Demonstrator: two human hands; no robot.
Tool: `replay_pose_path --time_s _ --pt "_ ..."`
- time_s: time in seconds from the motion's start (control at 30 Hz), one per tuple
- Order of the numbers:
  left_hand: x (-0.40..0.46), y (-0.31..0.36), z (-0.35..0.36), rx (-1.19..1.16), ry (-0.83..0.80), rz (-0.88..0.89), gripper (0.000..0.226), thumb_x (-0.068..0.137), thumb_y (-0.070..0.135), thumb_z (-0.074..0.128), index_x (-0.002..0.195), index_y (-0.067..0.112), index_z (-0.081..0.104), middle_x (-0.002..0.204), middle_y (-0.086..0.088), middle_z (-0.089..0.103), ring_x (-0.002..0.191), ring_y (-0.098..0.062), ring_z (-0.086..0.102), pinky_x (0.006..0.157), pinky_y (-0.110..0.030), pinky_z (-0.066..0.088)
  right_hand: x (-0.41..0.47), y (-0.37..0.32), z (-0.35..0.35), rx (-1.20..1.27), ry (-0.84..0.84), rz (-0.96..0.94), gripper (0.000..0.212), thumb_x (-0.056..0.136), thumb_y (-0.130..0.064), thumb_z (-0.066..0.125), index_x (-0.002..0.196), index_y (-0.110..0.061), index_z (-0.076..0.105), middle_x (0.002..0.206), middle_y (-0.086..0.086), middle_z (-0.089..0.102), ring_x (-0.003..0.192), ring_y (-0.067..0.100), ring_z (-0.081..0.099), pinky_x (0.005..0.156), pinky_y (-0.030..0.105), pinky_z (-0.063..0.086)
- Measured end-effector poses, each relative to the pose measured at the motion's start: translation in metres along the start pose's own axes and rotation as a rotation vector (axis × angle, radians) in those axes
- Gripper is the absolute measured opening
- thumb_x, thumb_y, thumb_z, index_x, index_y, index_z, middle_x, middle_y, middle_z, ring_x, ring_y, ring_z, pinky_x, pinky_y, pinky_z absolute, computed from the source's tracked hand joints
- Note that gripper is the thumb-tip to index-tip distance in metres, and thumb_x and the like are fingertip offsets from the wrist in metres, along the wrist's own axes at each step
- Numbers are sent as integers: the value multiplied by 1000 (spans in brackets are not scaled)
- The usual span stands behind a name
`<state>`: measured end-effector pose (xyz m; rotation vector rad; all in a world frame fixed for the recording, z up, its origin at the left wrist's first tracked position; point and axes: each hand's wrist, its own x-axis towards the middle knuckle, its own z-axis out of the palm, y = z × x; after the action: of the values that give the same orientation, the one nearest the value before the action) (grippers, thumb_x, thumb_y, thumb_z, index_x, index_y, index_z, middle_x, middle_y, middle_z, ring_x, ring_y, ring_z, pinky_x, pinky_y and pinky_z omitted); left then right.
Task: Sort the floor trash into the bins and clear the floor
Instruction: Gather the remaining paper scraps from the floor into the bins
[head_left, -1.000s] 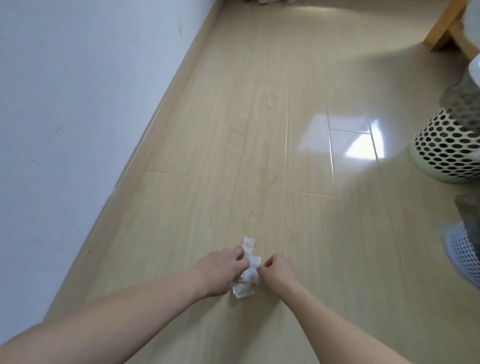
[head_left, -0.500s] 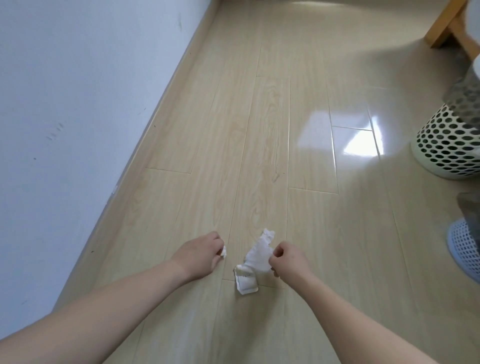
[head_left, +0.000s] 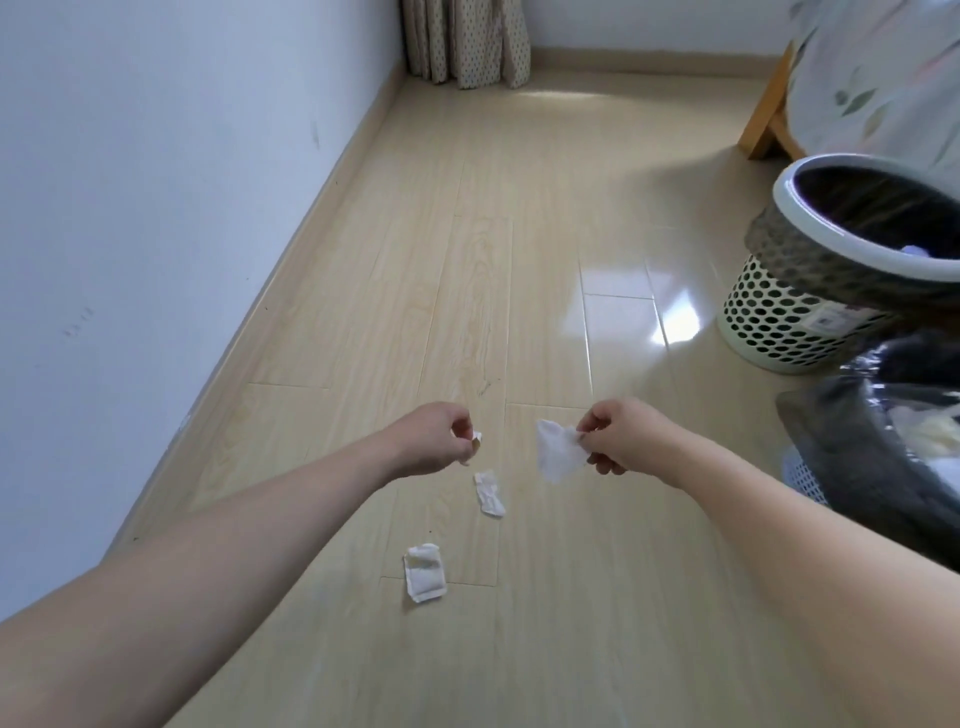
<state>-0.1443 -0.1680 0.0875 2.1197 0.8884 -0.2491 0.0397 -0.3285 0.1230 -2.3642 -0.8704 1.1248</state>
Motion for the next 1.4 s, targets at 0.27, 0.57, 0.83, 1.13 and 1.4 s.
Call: replay_pose_path --time_s 0.27,0.57,0.83,1.13,1.4 --pt "38 201 30 -61 59 259 15 88 22 63 90 8 64 88 0 72 64 -6 51 51 -16 36 -32 87 -167 15 297 84 17 93 -9 50 89 -7 66 77 12 70 61 20 61 57 28 51" --pt "79 413 157 130 52 529 8 91 21 57 89 16 63 89 0 65 77 -15 60 58 -24 44 -77 251 -257 229 586 352 20 90 -12 47 93 -1 64 90 15 69 75 30 62 67 33 51" --pt "92 437 165 372 93 494 12 88 16 49 90 18 61 93 0 63 85 -19 59 67 -29 45 -77 236 -264 -4 731 326 46 86 -21 48 132 -13 49 135 14 48 124 37 42 102 44 36" --pt "75 299 61 407 98 222 19 89 16 49 101 13 63 105 -2 64 95 -21 60 76 -30 48 -17 112 -177 -150 478 -72 44 89 -23 46 133 -21 49 134 5 50 123 27 47 102 42 40" --pt "28 94 -11 363 -36 -121 28 90 23 57 116 14 58 118 -2 60 101 -20 59 84 -32 49 35 28 -34 -339 154 -242 44 92 -17 43 136 -19 45 137 3 44 124 24 46 98 35 44"
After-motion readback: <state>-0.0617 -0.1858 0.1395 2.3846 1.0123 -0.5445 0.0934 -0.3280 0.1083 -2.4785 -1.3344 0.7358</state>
